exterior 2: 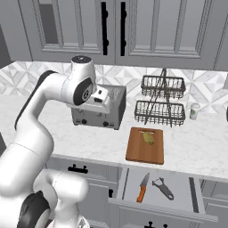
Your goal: Place the appropriate cutting tool for cutting the potato skin on the cutting board.
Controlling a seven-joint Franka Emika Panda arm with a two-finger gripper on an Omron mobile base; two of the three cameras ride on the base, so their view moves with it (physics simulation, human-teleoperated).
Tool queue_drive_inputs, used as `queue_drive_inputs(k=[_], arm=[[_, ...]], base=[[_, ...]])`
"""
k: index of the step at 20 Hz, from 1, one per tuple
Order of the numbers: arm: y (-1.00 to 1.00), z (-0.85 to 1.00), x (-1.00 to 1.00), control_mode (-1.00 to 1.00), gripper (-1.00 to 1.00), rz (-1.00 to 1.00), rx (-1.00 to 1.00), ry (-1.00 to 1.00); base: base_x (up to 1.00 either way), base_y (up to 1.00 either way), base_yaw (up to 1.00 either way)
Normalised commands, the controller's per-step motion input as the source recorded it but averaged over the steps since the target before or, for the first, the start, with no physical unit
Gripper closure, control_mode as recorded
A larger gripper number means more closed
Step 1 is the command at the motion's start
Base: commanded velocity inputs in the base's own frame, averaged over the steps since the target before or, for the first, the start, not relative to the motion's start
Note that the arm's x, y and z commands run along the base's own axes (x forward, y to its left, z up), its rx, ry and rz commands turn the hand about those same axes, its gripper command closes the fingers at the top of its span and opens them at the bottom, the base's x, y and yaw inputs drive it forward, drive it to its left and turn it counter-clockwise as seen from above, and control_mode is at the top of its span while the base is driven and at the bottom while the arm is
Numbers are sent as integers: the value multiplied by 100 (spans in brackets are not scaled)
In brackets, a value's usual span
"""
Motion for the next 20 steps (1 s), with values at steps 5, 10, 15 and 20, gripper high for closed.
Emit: queue_drive_inputs(k=[5, 10, 15, 20], arm=[[-100, -20, -17, -100, -100, 0, 0, 1], [-86, -14, -2, -100, -100, 0, 0, 3], [-67, -19, -3, -100, -100, 0, 0, 6], [-71, -9, -1, -100, -100, 0, 0, 2]], base=[[0, 0, 0], [0, 0, 0], [0, 0, 0], [0, 0, 0]])
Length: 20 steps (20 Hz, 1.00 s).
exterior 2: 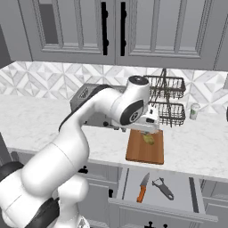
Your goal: Place the appropriate cutting tool for cutting the potato skin on the cutting board.
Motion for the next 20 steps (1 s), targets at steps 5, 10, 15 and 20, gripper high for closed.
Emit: queue_drive_inputs(k=[5, 10, 15, 20], arm=[[-64, -12, 0, -100, -100, 0, 0, 2], [-52, -35, -13, -100, -100, 0, 0, 0], [-3, -68, -39, -100, -100, 0, 0, 3], [7, -62, -26, -100, -100, -2, 0, 2]], base=[[0, 0, 0], [0, 0, 0], [0, 0, 0], [0, 0, 0]])
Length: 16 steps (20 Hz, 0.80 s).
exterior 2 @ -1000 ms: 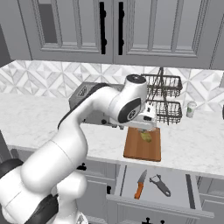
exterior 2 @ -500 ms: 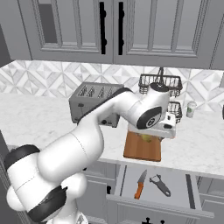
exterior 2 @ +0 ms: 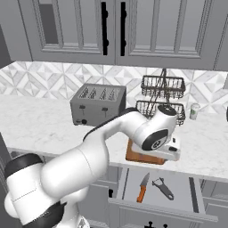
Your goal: Place the appropriate cutting tool for cutting the potato skin on the cutting board.
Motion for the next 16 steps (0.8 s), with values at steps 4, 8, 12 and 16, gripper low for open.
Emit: queue_drive_inputs(k=[4, 8, 12, 16], arm=[[-7, -35, -10, -100, -100, -1, -1, 13], [-93, -8, -5, -100, -100, 0, 0, 28], [-48, -61, -44, -100, -100, 0, 0, 4], [-5, -98, -9, -100, -100, 0, 0, 0]], base=[[0, 0, 0], [0, 0, 0], [0, 0, 0], [0, 0, 0]])
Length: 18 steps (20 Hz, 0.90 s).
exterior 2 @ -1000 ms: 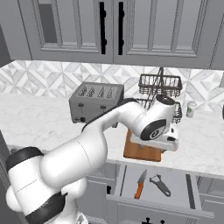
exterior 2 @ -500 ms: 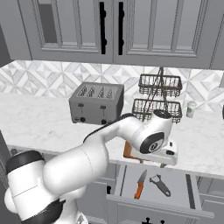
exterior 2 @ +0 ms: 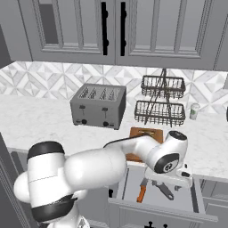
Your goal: Place the appropriate cutting tool for cutting the potato skin on the cutting board.
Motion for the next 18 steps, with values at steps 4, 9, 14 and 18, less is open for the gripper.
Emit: queue_drive_inputs(k=[4, 9, 14, 18], arm=[[-25, -61, 0, -100, -100, 0, 5, 0], [-18, -52, 2, -100, -100, 0, 0, 1], [0, -43, 5, -100, -100, 0, 0, 1], [-3, -24, 22, -100, -100, 0, 0, 0]], base=[[0, 0, 0], [0, 0, 0], [0, 0, 0], [0, 0, 0]])
